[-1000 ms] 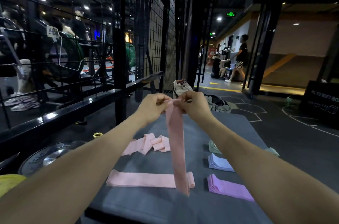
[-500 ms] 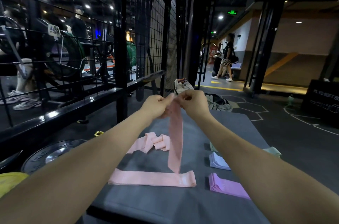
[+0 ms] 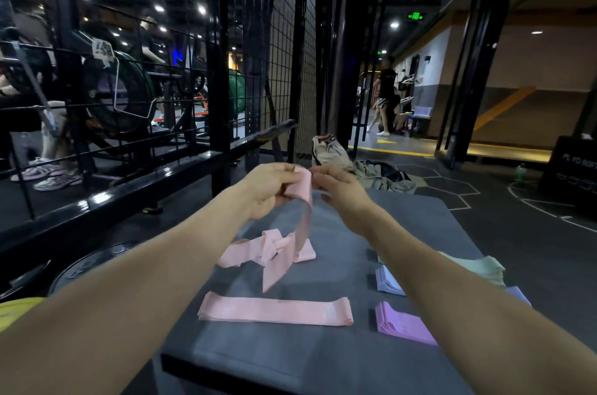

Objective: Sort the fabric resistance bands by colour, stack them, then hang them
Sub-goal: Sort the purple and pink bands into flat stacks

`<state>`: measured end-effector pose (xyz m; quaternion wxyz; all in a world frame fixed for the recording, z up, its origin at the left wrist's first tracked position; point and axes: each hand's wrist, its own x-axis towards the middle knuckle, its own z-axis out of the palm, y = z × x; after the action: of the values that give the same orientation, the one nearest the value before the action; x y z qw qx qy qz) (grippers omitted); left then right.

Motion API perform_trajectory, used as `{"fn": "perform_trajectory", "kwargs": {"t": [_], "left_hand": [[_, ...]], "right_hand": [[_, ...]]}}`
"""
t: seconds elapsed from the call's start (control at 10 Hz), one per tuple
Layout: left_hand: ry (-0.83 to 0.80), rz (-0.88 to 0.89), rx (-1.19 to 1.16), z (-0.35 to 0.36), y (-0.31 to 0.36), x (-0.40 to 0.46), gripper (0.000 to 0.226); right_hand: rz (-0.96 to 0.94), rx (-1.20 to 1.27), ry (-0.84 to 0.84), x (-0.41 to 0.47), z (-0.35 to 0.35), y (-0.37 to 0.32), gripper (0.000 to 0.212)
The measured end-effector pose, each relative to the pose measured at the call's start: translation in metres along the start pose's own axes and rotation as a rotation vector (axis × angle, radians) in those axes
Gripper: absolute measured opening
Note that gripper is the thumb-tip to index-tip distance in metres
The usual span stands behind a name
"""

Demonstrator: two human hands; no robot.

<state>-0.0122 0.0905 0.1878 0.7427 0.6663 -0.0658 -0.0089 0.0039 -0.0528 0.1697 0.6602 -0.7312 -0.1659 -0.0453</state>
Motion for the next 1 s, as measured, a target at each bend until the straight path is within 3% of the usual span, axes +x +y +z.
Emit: {"fn": "perform_trajectory", "kwargs": {"t": [0.1,0.2,0.5,0.6,0.8,1.0], "left_hand": [[0.021,0.026,0.020,-0.006,-0.001,0.002,0.019],[0.144,0.014,0.055,-0.020,-0.007,0.003,0.020],[0.504,-0.022,-0.016,-0.075,-0.040,0.015,0.029],[0.572,-0.060,-0.013,-0.090,-0.054,0.014,0.023],[0.707,-0.116,-0.023,-0.110,-0.089,0.008,0.022],[0.775,-0.256,-0.016,-0.133,-0.135,0.003,0.019]], "right_hand": [[0.064,0.063,-0.129,0.000,0.012,0.009,0.025],[0.037,-0.113,-0.162,-0.002,0.009,0.022,0.032],[0.277,-0.607,-0.383,-0.021,-0.017,0.064,0.006],[0.298,-0.768,-0.420,-0.023,-0.025,0.082,0.011],[0.440,-0.865,-0.473,-0.036,-0.036,0.100,0.011],[0.648,-0.431,-0.028,-0.039,-0.040,0.139,0.028]]}}
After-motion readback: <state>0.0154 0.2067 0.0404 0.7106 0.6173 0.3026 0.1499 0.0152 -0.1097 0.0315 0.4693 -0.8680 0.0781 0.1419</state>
